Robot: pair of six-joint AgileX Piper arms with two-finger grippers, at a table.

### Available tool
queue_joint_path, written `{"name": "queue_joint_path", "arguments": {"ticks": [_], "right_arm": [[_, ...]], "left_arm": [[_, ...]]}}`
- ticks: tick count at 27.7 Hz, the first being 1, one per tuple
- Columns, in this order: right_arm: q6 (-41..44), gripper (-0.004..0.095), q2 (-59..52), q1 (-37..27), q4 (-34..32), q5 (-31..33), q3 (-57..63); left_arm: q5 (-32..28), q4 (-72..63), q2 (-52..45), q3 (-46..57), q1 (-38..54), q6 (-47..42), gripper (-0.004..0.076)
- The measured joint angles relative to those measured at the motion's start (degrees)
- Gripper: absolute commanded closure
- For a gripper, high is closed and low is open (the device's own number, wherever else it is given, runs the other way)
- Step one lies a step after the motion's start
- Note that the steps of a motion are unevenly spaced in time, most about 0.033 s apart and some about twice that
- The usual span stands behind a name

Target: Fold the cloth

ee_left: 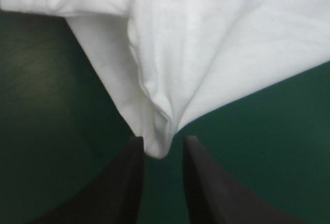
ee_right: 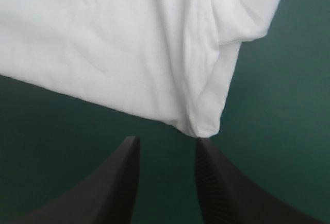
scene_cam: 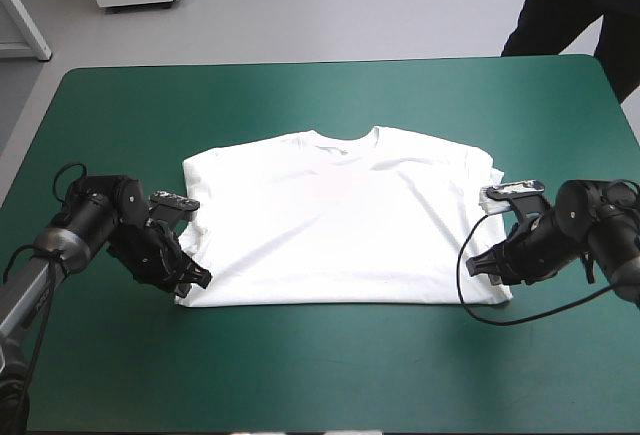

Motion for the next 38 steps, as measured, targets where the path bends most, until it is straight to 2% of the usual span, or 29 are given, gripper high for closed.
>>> {"name": "queue_joint_path", "arguments": {"ticks": [5, 10, 18, 24, 32, 35, 38], "right_arm": [[2.11, 0.0452, -4.7, 0.0, -2.57, -0.41, -0.28], [6.06, 0.0452, -3.41, 0.0, -8.83, -2.4, -4.08], [8.07, 0.0452, 10.27, 0.0, -11.61, -3.3, -17.1], [8.25, 0.0452, 21.69, 0.0, -12.11, -3.88, -25.25], [8.25, 0.0453, 32.18, -1.28, -9.76, -5.13, -26.74], [7.81, 0.0493, 33.95, -3.64, -7.2, -5.32, -26.79], [5.85, 0.0652, 34.41, -4.69, -4.58, -5.56, -26.83]], "left_arm": [[0.7, 0.2, -6.95, -1.86, 0.0, -0.66, 0.0434], [1.28, -2.1, -12.14, -11.35, 0.0, -0.68, 0.0434], [0.16, -8.95, -12.56, -23.67, 0.0, 1.18, 0.0434], [1.05, -9.59, -12.56, -24.42, 0.0, 2.11, 0.0434], [2.63, -9.59, -12.5, -24.46, 0.0, 2.16, 0.0434], [2.76, -9.53, -12.5, -24.46, 0.0, 2.16, 0.0434], [2.76, -9.41, -12.5, -24.46, 0.0, 2.16, 0.0434]]}}
